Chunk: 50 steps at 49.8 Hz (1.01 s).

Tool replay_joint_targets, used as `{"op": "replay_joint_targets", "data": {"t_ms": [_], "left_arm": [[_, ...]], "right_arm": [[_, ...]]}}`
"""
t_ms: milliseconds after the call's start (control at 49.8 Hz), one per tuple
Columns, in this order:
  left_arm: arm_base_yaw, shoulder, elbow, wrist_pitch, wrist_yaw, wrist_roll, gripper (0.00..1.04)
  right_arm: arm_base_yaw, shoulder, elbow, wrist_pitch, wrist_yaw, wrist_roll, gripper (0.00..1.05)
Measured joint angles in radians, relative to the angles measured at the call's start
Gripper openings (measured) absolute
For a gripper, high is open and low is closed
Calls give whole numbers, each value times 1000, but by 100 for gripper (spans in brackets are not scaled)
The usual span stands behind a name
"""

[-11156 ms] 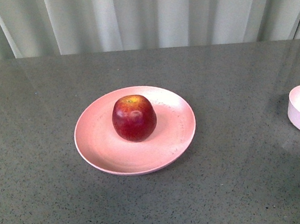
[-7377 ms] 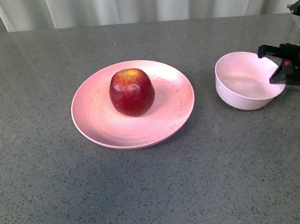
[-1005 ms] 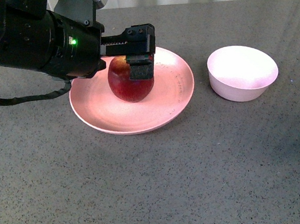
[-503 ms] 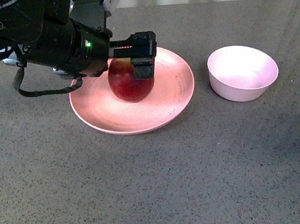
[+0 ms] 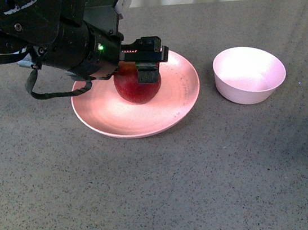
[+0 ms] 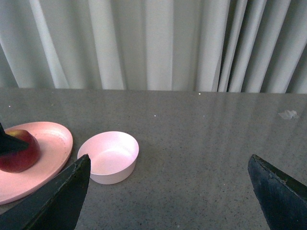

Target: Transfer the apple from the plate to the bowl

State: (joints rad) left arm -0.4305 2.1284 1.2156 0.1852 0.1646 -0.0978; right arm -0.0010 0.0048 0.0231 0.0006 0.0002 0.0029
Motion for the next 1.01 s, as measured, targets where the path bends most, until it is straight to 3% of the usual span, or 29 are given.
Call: {"op": "replay_joint_targets", "data": {"t_ms": [241, 643, 1005], "left_arm": [[-31, -33, 60, -23, 1, -5, 74], [-241, 23, 326, -118, 16, -50, 74], [-283, 153, 423, -161, 2, -64, 74]], "right_arm": [[0, 0, 0, 0, 0, 0, 96], [0, 0, 0, 0, 0, 0, 96], [0, 0, 0, 0, 0, 0, 96]]}}
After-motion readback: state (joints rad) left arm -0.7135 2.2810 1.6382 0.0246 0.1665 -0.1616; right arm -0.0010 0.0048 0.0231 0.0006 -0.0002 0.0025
